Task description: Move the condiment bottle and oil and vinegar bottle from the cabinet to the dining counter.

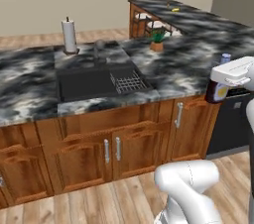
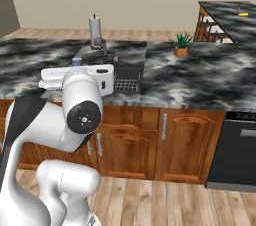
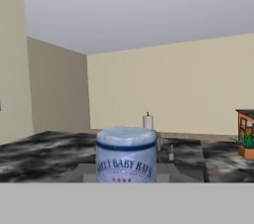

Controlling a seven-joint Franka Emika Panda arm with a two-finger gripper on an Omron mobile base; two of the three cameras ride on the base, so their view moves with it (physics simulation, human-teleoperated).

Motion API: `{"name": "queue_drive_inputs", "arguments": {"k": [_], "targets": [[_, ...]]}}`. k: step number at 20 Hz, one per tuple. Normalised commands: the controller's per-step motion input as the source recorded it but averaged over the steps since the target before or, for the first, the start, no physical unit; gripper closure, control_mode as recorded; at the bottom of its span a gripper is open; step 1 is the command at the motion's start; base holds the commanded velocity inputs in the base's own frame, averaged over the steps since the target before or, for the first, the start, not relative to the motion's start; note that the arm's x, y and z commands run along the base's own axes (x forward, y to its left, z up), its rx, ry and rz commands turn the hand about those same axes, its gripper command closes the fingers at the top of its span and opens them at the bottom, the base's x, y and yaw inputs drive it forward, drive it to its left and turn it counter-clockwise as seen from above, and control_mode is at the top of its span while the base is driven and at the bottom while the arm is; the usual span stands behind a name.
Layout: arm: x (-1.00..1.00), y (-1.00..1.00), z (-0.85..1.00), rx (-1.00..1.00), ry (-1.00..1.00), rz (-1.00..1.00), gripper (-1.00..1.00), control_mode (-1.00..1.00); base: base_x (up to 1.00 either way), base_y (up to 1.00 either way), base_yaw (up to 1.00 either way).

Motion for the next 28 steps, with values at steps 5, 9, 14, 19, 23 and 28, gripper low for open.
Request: {"name": "queue_drive_inputs", "arguments": {"k": [5,9,14,19,23,28], "targets": [[0.0,0.0,0.0,0.0,0.0,0.0,1.0,1.0,0.51,-0.99,0.15],[0.0,0.0,0.0,0.0,0.0,0.0,1.0,1.0,0.47,-1.0,0.15],[0.0,0.0,0.0,0.0,0.0,0.0,1.0,1.0,0.48,-0.99,0.15],[0.0,0.0,0.0,0.0,0.0,0.0,1.0,1.0,0.36,-1.0,0.15],[0.0,0.0,0.0,0.0,0.0,0.0,1.0,1.0,0.22,-1.0,0.13],[0.0,0.0,0.0,0.0,0.0,0.0,1.0,1.0,0.08,-1.0,0.11]]}}
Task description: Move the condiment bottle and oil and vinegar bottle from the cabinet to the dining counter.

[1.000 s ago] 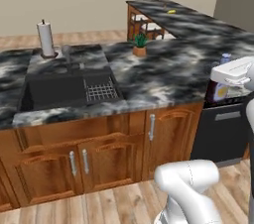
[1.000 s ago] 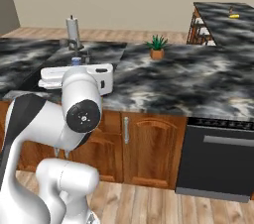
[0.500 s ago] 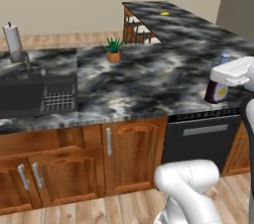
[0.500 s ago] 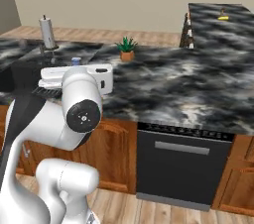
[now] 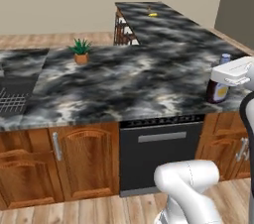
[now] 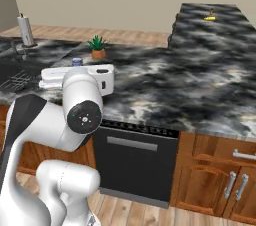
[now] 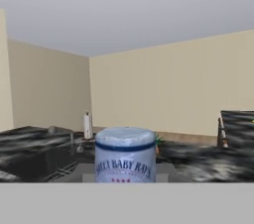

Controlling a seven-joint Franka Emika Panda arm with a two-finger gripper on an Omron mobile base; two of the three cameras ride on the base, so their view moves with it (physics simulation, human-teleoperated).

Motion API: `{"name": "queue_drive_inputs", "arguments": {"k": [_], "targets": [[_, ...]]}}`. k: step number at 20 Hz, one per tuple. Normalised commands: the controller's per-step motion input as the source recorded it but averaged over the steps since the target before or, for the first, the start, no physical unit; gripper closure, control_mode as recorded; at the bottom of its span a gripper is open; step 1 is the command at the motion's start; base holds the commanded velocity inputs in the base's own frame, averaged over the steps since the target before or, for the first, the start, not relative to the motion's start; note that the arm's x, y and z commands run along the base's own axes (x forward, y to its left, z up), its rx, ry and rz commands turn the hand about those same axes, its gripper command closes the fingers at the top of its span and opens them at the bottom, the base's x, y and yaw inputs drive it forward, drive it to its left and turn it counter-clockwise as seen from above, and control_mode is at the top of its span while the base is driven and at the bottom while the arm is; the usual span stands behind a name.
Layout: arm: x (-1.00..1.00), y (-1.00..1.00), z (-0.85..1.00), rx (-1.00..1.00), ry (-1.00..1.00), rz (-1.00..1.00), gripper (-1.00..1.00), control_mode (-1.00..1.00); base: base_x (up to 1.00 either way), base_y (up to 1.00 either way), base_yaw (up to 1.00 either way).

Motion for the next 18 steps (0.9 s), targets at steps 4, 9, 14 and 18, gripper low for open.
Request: {"name": "queue_drive_inputs", "arguments": {"k": [4,9,14,18], "targets": [[0.0,0.0,0.0,0.0,0.0,0.0,1.0,1.0,0.01,-1.0,0.09],[0.0,0.0,0.0,0.0,0.0,0.0,1.0,1.0,0.01,-1.0,0.1],[0.0,0.0,0.0,0.0,0.0,0.0,1.0,1.0,0.03,-1.0,0.11],[0.0,0.0,0.0,0.0,0.0,0.0,1.0,1.0,0.06,-1.0,0.12]]}}
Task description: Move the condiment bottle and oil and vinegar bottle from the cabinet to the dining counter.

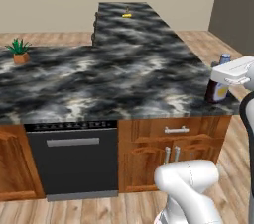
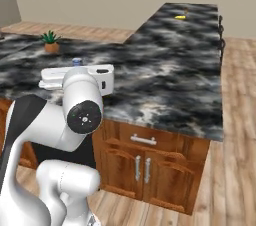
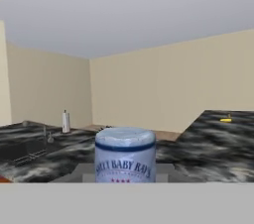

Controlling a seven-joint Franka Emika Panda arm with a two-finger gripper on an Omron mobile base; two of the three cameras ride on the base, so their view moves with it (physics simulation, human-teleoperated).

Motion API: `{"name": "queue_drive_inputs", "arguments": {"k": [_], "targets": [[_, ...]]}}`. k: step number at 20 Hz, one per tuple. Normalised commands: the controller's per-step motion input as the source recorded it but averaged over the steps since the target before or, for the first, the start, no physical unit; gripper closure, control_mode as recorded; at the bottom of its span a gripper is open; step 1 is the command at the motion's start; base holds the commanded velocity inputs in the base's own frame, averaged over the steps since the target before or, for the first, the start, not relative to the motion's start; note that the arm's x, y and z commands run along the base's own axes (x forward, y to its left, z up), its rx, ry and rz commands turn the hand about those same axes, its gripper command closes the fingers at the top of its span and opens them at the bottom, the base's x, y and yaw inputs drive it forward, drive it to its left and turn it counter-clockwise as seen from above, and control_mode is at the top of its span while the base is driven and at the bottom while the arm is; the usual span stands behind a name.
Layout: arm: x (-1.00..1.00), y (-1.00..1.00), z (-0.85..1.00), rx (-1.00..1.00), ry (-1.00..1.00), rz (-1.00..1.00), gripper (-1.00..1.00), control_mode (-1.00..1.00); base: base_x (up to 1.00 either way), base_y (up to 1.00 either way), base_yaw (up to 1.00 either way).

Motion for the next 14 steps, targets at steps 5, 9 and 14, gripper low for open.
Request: {"name": "queue_drive_inputs", "arguments": {"k": [5,9,14], "targets": [[0.0,0.0,0.0,0.0,0.0,0.0,1.0,1.0,0.12,-1.0,0.13],[0.0,0.0,0.0,0.0,0.0,0.0,1.0,1.0,0.19,-0.93,0.17],[0.0,0.0,0.0,0.0,0.0,0.0,1.0,1.0,0.28,-0.94,0.17]]}}
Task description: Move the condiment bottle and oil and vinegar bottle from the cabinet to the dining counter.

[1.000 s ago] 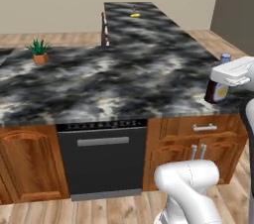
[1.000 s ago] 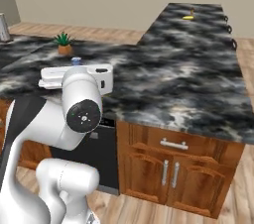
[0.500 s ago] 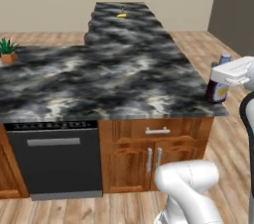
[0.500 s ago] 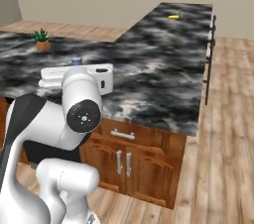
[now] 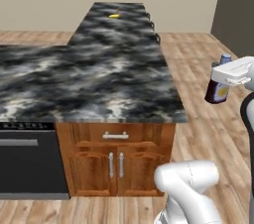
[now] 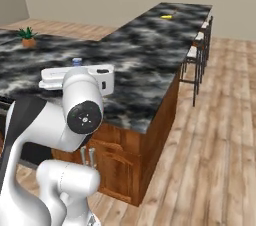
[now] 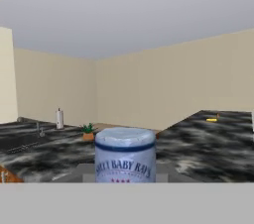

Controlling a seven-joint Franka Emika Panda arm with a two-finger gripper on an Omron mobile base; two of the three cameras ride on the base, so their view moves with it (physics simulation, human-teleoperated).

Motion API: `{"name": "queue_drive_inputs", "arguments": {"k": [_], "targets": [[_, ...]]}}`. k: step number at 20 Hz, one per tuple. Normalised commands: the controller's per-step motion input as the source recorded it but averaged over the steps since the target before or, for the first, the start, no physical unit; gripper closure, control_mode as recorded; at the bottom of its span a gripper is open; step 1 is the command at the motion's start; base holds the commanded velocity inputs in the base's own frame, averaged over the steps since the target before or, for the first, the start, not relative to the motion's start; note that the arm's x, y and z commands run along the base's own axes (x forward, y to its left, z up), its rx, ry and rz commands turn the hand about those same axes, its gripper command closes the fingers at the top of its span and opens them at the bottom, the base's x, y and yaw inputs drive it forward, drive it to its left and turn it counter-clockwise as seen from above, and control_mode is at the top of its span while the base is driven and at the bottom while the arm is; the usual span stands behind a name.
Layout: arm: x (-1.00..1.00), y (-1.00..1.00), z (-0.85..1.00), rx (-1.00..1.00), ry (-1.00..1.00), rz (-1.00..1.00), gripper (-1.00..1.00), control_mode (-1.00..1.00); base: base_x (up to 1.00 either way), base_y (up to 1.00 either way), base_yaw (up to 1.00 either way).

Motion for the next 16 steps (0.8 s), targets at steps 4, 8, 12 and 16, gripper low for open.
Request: {"name": "queue_drive_inputs", "arguments": {"k": [4,8,12,16], "targets": [[0.0,0.0,0.0,0.0,0.0,0.0,1.0,1.0,0.38,-0.93,0.17],[0.0,0.0,0.0,0.0,0.0,0.0,1.0,1.0,0.4,-0.95,0.17],[0.0,0.0,0.0,0.0,0.0,0.0,1.0,1.0,0.44,-0.93,0.16],[0.0,0.0,0.0,0.0,0.0,0.0,1.0,1.0,0.55,-0.9,0.17]]}}
